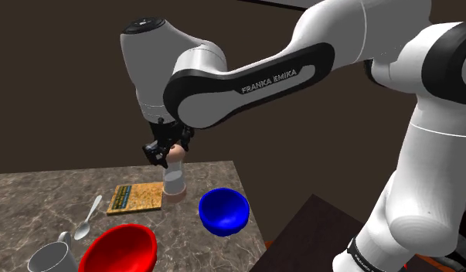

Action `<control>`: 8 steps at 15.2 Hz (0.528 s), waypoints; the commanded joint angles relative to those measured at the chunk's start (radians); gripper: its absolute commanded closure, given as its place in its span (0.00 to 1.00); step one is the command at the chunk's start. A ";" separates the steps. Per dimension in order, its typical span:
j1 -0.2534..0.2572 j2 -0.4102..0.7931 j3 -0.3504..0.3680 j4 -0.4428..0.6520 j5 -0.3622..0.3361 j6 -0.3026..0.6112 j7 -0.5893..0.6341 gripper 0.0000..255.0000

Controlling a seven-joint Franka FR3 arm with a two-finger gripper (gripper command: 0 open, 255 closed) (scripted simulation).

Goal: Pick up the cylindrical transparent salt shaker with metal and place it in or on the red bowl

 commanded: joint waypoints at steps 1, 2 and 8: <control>0.031 0.035 0.011 0.064 -0.015 -0.047 0.026 1.00; 0.052 0.058 0.017 0.102 -0.025 -0.074 0.044 1.00; 0.212 0.222 0.035 0.379 -0.100 -0.254 0.136 1.00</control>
